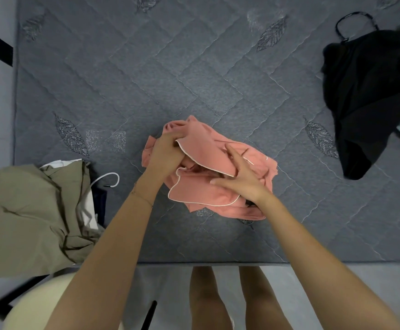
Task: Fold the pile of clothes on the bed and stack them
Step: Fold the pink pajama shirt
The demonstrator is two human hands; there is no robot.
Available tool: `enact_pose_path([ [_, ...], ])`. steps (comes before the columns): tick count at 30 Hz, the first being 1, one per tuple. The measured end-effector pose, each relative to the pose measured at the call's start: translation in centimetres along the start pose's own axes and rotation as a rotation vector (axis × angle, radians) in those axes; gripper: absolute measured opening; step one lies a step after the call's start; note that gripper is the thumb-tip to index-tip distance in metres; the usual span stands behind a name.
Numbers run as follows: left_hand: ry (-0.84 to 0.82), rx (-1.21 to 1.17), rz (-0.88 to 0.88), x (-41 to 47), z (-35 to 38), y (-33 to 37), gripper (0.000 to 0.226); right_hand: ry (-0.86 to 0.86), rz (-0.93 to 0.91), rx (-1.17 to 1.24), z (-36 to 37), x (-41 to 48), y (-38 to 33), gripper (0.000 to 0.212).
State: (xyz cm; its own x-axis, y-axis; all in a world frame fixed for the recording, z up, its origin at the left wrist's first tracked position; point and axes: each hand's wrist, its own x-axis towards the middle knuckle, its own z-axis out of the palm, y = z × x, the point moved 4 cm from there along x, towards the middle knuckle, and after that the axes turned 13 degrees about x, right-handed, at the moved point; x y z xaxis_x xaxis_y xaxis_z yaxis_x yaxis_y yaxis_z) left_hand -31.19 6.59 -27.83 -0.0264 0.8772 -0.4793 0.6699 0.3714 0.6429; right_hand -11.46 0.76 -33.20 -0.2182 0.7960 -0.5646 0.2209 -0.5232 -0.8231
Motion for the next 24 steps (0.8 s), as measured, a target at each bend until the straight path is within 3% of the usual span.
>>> enact_pose_path([
  [2,0.003,0.054,0.025,0.2,0.2,0.2,0.020,0.075,-0.186,-0.166,0.3,0.3,-0.9,0.082],
  [4,-0.016,0.074,0.045,0.4,0.3,0.2,0.019,0.212,-0.270,-0.061,0.1,0.8,-2.5,0.024],
  [5,-0.030,0.071,0.045,0.5,0.3,0.1,0.017,0.254,-0.252,0.075,-0.1,1.1,-3.4,0.013],
  [6,-0.038,0.066,0.044,0.7,0.4,-0.1,0.013,0.325,-0.206,0.212,-0.6,1.5,-4.1,0.039],
  [7,-0.045,0.067,0.042,0.8,0.4,-0.2,0.008,0.382,-0.139,0.326,-1.1,2.0,-4.5,0.050],
  [9,-0.054,0.039,0.041,0.9,0.5,-0.2,0.004,0.418,0.028,0.454,-1.7,2.8,-5.0,0.043],
  [12,-0.045,-0.056,0.047,1.0,0.6,-0.2,0.004,0.340,0.190,0.497,-1.3,3.3,-4.9,0.037],
  [15,-0.066,-0.147,-0.018,1.0,0.5,-0.4,0.006,0.442,0.130,0.487,-1.8,2.9,-4.3,0.050],
  [18,-0.085,-0.335,-0.150,1.0,0.7,-0.7,0.008,0.459,0.037,0.480,-2.2,2.1,-2.7,0.042],
  [19,-0.084,-0.407,-0.190,1.1,0.8,-0.6,0.010,0.439,0.032,0.461,-2.1,1.7,-2.0,0.037],
  [24,-0.023,-0.793,-0.285,1.9,0.9,1.2,0.015,0.269,0.123,0.315,-0.6,0.3,1.0,0.050],
])
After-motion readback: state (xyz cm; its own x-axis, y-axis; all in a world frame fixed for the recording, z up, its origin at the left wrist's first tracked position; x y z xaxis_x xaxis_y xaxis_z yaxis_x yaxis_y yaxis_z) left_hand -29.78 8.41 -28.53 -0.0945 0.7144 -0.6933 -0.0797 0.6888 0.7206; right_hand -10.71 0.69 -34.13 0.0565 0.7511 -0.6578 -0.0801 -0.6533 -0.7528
